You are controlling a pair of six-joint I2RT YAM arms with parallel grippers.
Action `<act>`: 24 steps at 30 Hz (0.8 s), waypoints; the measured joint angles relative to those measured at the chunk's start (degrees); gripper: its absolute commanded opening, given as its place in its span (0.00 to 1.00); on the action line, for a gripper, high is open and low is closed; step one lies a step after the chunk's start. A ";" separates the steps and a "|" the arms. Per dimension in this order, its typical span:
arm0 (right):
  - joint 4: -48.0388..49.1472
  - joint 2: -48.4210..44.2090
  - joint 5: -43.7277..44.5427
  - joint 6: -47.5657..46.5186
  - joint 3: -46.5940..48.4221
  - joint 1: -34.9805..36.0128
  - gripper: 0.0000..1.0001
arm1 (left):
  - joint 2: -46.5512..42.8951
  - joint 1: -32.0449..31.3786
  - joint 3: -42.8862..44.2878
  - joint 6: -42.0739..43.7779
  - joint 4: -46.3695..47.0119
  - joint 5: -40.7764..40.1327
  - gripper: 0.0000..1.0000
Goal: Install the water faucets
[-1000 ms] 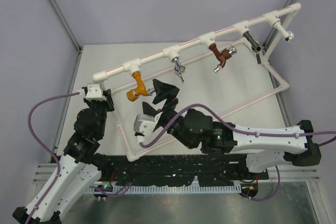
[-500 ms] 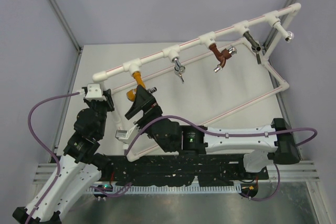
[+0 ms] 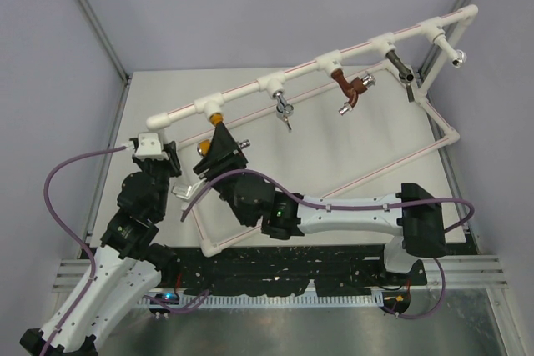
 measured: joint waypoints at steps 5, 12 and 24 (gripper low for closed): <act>4.63 2.36 2.73 1.16 1.60 0.33 0.05 | 0.11 0.26 0.00 -0.15 0.09 -0.44 0.00; 0.92 4.39 8.48 22.67 7.96 1.31 0.05 | 0.52 0.39 0.00 -0.22 0.48 -0.96 0.00; -4.31 -10.10 -12.74 106.57 -2.93 -7.17 0.05 | 0.50 0.35 0.00 -0.15 0.50 0.28 0.00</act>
